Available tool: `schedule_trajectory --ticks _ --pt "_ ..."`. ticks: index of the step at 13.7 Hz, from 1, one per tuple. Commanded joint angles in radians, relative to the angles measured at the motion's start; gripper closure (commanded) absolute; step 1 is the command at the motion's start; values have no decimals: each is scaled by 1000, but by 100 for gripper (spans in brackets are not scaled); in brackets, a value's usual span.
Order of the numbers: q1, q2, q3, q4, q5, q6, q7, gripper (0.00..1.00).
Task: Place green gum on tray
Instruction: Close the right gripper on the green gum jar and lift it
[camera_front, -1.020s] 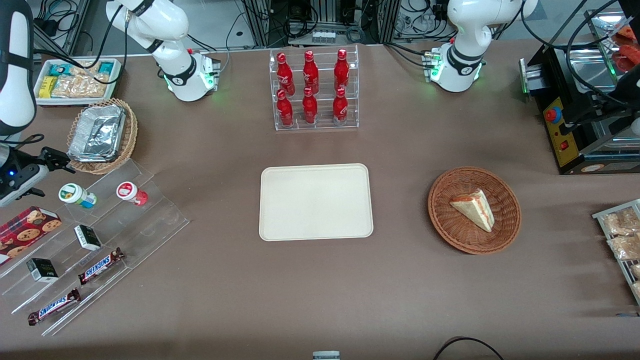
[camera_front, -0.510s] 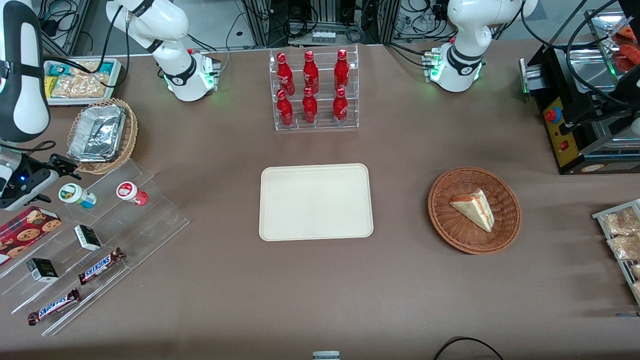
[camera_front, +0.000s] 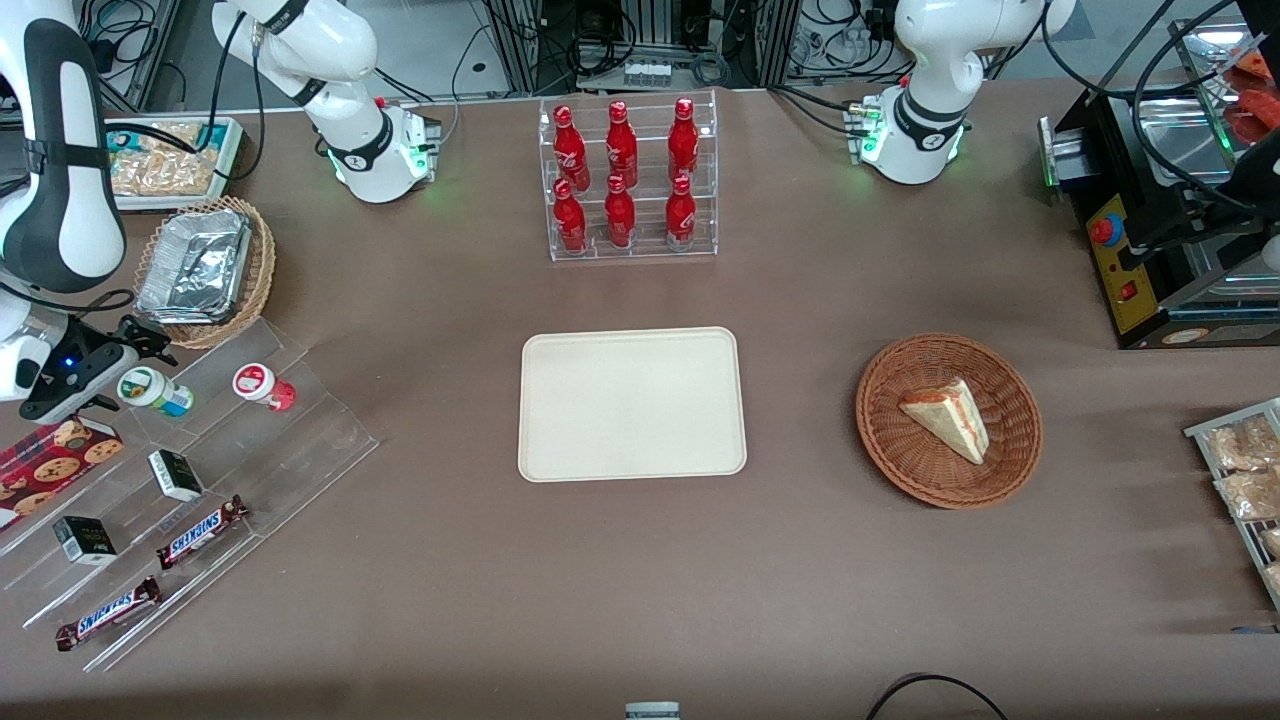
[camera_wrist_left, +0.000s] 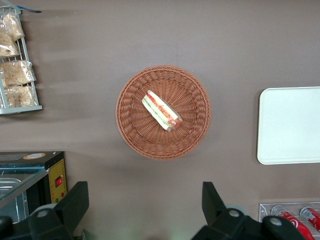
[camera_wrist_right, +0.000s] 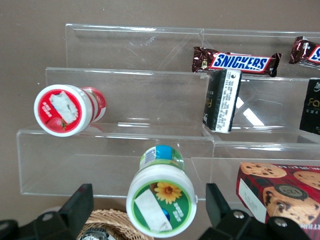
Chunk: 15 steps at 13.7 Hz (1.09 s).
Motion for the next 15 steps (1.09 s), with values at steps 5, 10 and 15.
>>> schedule_trajectory --ticks 5,10,15 --pt "-23 14 5 -20 -13 59 -72 32" --pt "-21 7 5 -23 -14 40 -74 100" --pt "-1 1 15 78 -11 -87 -49 100"
